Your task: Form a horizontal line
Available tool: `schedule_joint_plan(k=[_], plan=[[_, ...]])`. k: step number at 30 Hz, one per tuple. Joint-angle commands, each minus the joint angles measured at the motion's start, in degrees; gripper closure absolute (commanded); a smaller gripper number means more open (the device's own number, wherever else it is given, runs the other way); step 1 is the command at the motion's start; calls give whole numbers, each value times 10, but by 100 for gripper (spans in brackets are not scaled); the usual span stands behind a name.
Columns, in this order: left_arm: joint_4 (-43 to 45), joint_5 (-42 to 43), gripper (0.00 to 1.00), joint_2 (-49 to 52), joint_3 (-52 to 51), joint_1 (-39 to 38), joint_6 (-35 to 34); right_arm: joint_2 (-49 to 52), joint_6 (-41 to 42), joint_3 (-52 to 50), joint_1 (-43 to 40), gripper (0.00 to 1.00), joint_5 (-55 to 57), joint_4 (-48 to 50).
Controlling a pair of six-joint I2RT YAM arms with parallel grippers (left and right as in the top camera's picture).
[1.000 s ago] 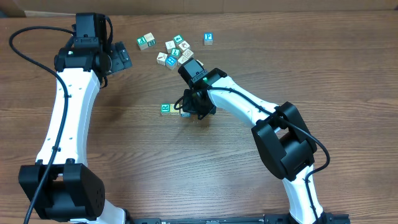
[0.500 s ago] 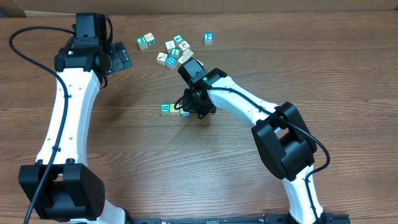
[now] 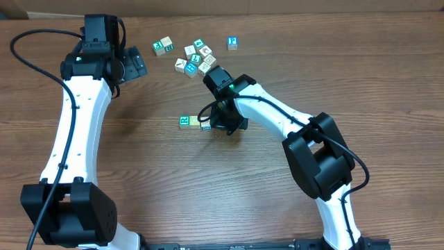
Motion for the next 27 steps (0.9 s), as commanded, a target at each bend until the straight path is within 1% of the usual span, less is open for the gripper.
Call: schedule_joint_plan(k=[1, 12, 27], plan=[[1, -10, 0, 2, 1, -1, 2, -15, 2, -5, -1, 96, 9, 1], [1, -10, 0, 2, 1, -1, 2, -15, 2, -6, -1, 96, 8, -35], [1, -10, 0, 2, 1, -1, 2, -15, 2, -6, -1, 96, 4, -36]])
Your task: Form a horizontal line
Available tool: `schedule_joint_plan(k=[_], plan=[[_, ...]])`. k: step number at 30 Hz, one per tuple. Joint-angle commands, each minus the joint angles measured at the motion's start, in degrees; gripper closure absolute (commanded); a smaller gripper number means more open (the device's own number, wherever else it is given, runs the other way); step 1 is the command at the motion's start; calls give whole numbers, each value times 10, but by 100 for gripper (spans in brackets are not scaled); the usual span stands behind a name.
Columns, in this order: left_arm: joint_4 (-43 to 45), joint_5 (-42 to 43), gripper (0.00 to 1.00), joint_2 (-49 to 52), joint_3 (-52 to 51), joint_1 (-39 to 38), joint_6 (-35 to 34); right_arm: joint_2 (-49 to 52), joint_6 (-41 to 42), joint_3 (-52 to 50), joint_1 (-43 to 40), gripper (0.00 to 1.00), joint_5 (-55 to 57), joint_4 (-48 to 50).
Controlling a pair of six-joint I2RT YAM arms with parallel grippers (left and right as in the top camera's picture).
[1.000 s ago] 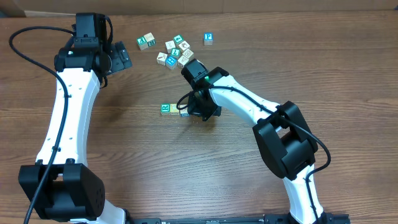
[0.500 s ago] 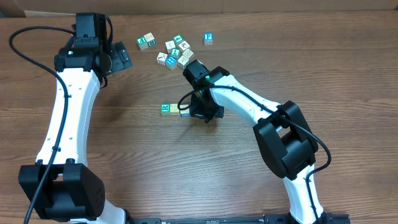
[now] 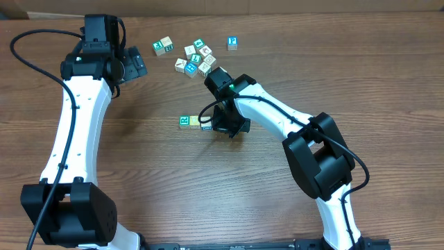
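A short row lies mid-table: a green-lettered block with a pale yellow block touching its right side. My right gripper points down right beside that row's right end, and a blue-edged block peeks out at its tips, mostly hidden by the fingers. I cannot see the right jaws' gap. My left gripper hovers at the far left, away from all blocks, with its fingers apart and nothing between them.
Several loose letter blocks sit clustered at the back, just behind the right wrist. A single block lies to their left and a blue one to their right. The right arm stretches across the middle right.
My right gripper has shifted slightly left, closer to the right end of the two-block row, and the blue-edged block at its tips is now more hidden. The left arm has not moved.
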Motion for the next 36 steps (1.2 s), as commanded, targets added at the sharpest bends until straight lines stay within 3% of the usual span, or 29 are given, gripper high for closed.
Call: schedule_joint_plan(k=[1, 36], plan=[[1, -10, 1, 2, 1, -1, 2, -15, 2, -6, -1, 96, 5, 0], [1, -10, 1, 2, 1, -1, 2, -15, 2, -6, -1, 96, -8, -4]])
